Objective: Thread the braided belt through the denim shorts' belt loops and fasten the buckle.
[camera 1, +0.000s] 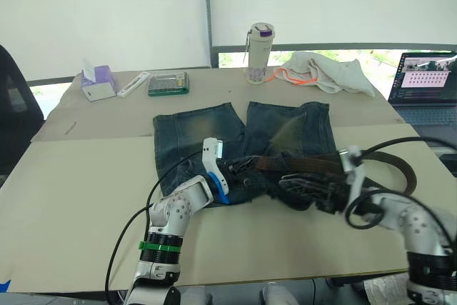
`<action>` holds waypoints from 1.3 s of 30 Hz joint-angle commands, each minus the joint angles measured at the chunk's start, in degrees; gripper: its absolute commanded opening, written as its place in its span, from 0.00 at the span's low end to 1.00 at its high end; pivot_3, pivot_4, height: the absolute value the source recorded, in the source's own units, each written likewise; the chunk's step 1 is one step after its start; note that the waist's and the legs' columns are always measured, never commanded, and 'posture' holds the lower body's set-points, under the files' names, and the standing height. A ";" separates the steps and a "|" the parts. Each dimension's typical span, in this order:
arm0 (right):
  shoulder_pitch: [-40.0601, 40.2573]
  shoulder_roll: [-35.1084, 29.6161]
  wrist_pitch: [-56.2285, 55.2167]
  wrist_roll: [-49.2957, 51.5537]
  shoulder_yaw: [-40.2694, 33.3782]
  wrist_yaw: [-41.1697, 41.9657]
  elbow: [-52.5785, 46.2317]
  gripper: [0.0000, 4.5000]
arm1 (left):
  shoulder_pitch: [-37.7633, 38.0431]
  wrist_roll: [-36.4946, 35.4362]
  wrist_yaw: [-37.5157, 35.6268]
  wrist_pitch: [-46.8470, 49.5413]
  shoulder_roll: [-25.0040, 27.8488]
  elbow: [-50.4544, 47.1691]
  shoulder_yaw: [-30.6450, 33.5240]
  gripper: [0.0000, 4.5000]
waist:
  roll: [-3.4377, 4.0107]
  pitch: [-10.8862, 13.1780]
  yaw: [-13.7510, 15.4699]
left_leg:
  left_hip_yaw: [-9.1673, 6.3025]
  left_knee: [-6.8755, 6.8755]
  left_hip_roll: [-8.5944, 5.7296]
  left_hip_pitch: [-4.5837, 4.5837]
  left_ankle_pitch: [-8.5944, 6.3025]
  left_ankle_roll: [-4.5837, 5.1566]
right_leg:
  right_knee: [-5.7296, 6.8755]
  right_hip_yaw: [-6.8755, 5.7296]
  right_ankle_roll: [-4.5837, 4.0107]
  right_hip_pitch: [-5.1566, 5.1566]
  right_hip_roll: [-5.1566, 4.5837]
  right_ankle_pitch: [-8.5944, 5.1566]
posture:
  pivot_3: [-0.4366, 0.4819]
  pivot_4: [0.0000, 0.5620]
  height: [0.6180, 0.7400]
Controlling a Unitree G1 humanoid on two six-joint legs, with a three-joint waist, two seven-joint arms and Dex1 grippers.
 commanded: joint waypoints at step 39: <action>0.77 4.90 -15.05 -0.56 -5.49 -8.49 -1.06 0.97 | -8.85 0.57 7.67 -4.78 -14.29 12.71 5.46 0.00 | -0.03 0.01 0.63 | 0.00 0.00 -0.02 0.02 0.00 0.00 | -0.03 -0.03 0.02 0.04 0.01 0.00 | 0.48 0.27 1.00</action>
